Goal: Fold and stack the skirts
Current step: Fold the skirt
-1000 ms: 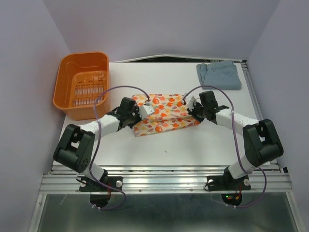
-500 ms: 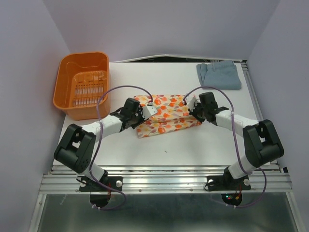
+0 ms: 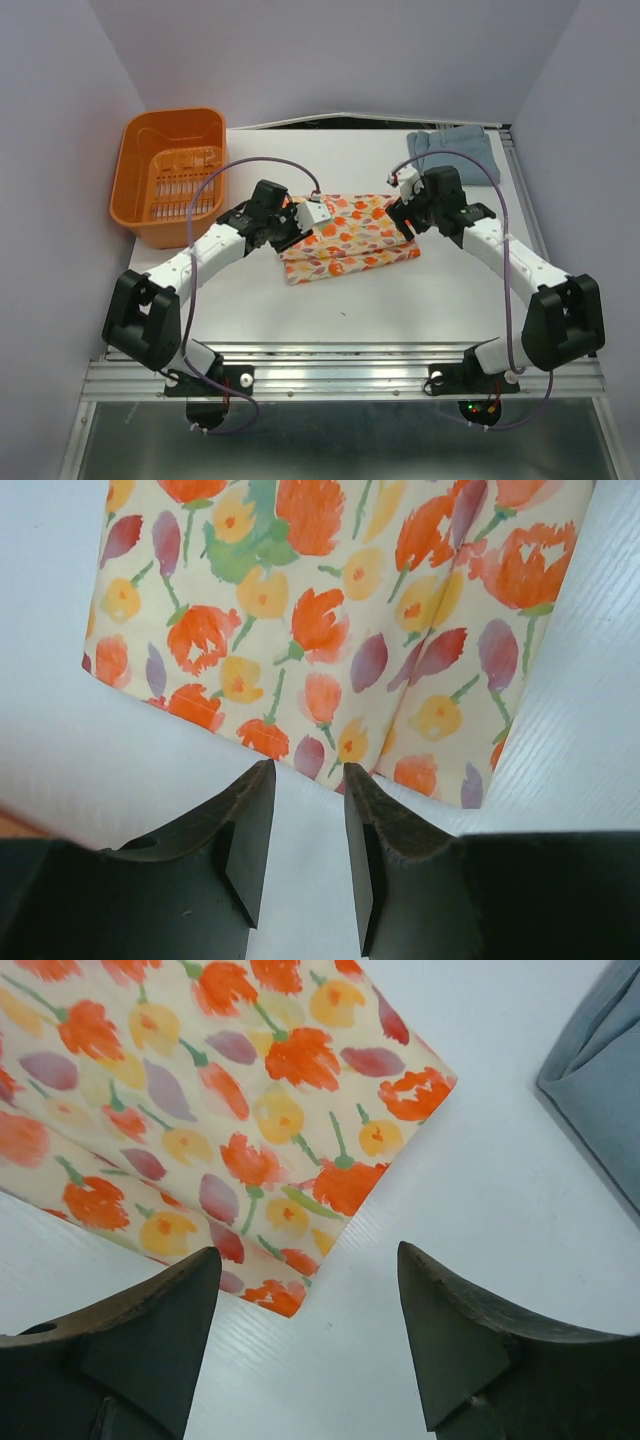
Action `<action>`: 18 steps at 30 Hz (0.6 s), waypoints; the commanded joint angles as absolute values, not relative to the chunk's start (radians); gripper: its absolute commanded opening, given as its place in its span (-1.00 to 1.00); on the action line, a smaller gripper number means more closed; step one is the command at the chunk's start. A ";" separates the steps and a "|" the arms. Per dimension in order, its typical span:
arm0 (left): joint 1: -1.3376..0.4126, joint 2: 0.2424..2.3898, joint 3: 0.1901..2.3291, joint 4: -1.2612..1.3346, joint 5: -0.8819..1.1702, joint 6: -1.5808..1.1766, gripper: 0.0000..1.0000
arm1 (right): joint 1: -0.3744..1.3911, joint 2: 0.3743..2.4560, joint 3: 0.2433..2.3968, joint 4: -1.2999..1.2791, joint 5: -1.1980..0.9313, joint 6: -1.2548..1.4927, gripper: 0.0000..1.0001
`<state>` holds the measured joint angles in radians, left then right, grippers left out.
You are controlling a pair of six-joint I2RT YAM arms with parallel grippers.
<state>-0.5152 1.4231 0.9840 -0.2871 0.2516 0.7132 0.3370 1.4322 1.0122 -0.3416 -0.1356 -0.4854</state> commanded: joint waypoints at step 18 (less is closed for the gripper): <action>-0.568 1.761 1.065 -0.367 0.284 0.623 -0.28 | 0.337 1.690 1.157 -0.718 -0.175 -0.150 0.08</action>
<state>-0.5468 1.7660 1.1221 -0.3305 0.2546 0.6479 0.3370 1.6268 1.0935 -0.7116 -0.2195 -0.1768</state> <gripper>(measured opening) 0.374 0.566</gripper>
